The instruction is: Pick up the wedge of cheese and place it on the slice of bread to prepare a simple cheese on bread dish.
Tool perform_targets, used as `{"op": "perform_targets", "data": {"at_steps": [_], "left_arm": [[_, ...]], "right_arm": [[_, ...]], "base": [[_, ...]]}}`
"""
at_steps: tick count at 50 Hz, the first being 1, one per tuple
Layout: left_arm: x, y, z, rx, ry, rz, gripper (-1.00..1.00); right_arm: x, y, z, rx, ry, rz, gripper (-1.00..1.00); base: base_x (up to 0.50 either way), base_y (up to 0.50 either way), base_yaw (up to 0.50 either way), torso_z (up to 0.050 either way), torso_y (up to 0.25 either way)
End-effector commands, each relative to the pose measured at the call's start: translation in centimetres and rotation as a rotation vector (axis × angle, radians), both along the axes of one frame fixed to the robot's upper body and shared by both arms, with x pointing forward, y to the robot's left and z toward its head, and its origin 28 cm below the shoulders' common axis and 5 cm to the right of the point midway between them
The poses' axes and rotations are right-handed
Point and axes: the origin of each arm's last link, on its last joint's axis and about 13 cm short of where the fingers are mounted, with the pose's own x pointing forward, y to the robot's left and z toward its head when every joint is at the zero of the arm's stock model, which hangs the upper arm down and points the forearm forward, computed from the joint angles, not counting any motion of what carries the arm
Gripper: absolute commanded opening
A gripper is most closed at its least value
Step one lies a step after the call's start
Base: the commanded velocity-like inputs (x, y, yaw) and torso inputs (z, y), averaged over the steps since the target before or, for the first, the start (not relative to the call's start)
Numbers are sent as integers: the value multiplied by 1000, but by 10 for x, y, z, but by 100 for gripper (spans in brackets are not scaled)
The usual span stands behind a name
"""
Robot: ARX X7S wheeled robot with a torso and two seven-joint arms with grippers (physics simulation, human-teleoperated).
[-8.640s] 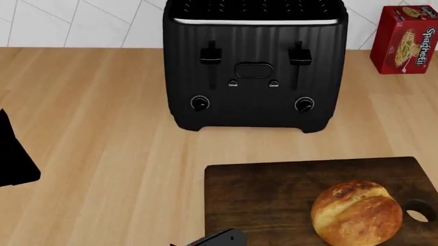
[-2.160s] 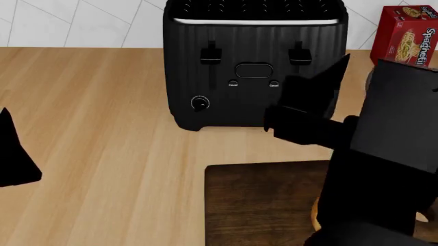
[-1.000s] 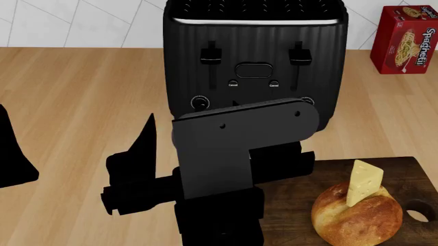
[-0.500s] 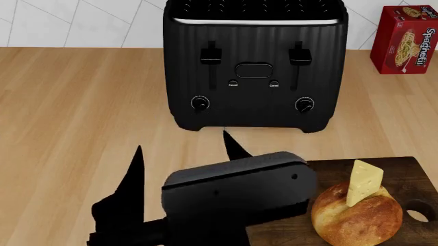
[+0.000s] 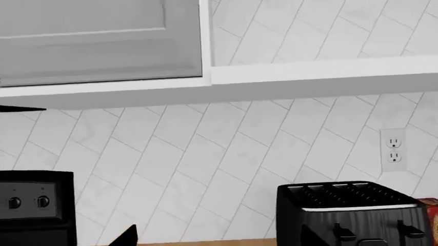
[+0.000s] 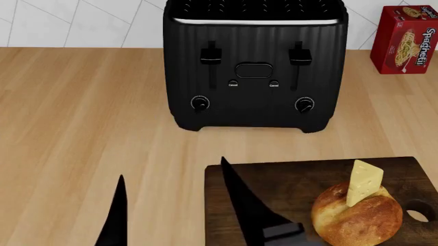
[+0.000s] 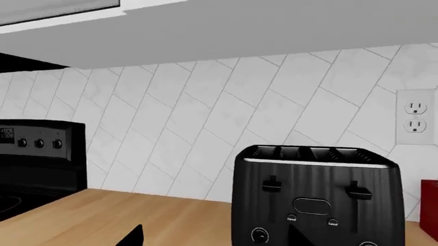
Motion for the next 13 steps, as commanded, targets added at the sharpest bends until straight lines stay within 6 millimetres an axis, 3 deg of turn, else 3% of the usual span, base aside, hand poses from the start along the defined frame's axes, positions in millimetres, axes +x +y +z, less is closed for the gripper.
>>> {"op": "perform_targets", "data": {"at_steps": [1, 2, 4, 13], "left_arm": [[-9, 0, 8, -20, -40, -21, 100], [-8, 0, 8, -19, -40, -21, 100], [-9, 0, 8, -19, -41, -19, 100], [-6, 0, 7, -22, -47, -21, 100]], "right_arm": [[7, 6, 4, 94, -12, -17, 100], [8, 6, 3, 93, -11, -22, 100], [-6, -15, -21, 97, -9, -46, 100], [-3, -24, -29, 135, 21, -63, 100]], "base": [[0, 0, 0, 0, 0], [0, 0, 0, 0, 0], [0, 0, 0, 0, 0], [0, 0, 0, 0, 0]]}}
